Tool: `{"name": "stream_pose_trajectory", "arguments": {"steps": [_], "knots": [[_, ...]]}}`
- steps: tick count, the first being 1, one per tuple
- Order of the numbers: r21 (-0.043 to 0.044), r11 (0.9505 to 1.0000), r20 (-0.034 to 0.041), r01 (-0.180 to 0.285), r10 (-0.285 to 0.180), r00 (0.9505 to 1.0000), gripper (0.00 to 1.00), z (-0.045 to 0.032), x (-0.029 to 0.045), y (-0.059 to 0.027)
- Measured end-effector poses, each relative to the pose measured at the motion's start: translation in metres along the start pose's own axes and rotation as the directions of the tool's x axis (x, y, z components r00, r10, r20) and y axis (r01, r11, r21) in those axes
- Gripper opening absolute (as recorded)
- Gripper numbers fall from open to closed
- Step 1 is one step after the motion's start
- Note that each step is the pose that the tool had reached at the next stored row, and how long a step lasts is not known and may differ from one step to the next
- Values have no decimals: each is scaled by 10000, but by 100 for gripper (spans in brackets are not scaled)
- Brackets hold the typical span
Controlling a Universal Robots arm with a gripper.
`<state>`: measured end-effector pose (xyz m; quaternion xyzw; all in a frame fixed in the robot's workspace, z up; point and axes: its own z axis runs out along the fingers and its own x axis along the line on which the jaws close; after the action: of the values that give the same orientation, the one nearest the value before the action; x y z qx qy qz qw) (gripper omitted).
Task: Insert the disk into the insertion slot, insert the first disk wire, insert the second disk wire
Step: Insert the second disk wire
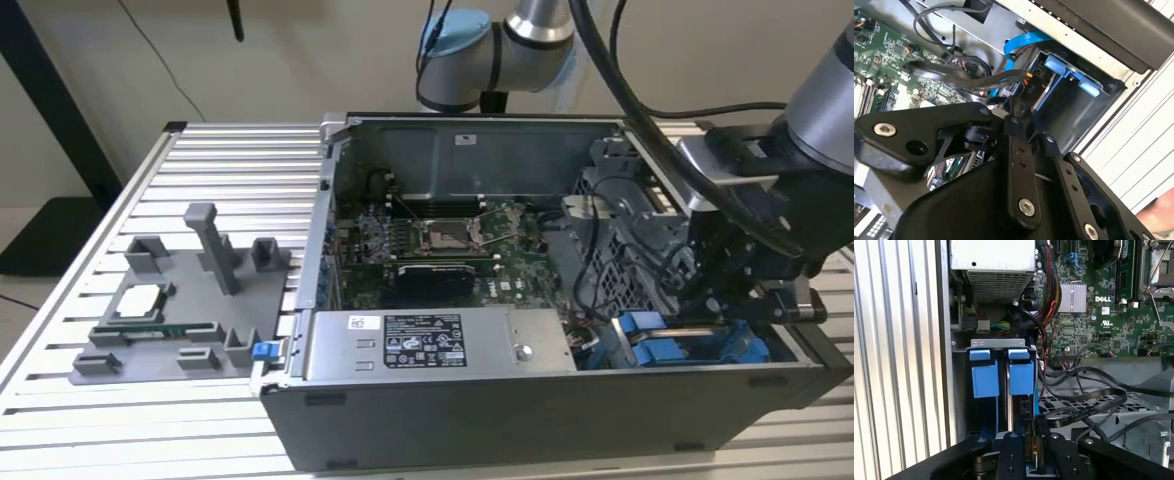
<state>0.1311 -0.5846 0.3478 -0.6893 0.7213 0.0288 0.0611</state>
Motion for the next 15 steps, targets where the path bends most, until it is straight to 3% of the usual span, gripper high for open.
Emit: {"name": "stream_pose_trajectory", "arguments": {"steps": [5,9,11,15], "knots": [[-26,10000,-3,-2,2,10000,100,-63,-8,-3],[-33,10000,-3,-4,4,10000,100,-63,-8,-5],[-114,9999,-42,-13,12,10000,100,-82,-12,-12],[-137,9999,-50,-16,16,10000,100,-239,-33,-18]]}}
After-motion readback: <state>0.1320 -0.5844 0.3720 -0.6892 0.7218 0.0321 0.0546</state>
